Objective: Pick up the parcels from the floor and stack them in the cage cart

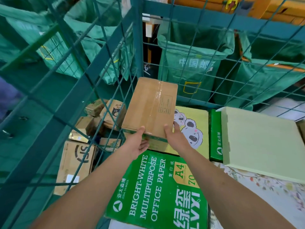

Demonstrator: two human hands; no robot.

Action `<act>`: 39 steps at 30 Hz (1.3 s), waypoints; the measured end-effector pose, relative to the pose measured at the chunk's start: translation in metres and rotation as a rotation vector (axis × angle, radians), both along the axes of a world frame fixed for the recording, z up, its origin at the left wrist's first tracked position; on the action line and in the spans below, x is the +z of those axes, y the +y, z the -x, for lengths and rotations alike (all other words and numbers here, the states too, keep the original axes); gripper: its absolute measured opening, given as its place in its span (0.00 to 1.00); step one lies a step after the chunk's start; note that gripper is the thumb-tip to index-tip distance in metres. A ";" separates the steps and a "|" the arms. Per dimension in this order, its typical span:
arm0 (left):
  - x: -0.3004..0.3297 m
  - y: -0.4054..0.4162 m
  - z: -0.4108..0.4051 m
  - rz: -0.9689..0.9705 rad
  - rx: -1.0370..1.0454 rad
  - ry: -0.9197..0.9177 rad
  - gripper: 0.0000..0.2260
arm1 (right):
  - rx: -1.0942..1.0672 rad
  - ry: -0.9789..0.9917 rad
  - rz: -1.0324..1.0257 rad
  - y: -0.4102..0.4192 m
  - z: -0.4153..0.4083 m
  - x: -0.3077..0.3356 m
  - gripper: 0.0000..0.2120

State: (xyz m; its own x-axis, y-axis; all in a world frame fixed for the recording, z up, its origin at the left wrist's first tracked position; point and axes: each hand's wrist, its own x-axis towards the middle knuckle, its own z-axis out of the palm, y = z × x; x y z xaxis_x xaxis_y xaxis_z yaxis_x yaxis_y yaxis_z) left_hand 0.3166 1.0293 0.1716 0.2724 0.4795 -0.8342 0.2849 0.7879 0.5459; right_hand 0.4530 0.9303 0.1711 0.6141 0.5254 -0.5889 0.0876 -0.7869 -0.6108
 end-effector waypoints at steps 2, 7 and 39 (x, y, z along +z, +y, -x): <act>-0.003 0.000 0.000 -0.006 -0.001 0.000 0.15 | 0.021 -0.006 0.034 0.000 0.003 -0.005 0.37; -0.012 -0.008 0.001 -0.084 0.045 0.007 0.19 | -0.052 0.056 -0.001 -0.006 0.011 -0.006 0.36; 0.052 -0.076 0.037 -0.208 -0.318 -0.051 0.28 | -0.318 0.571 -0.228 -0.086 0.062 0.068 0.20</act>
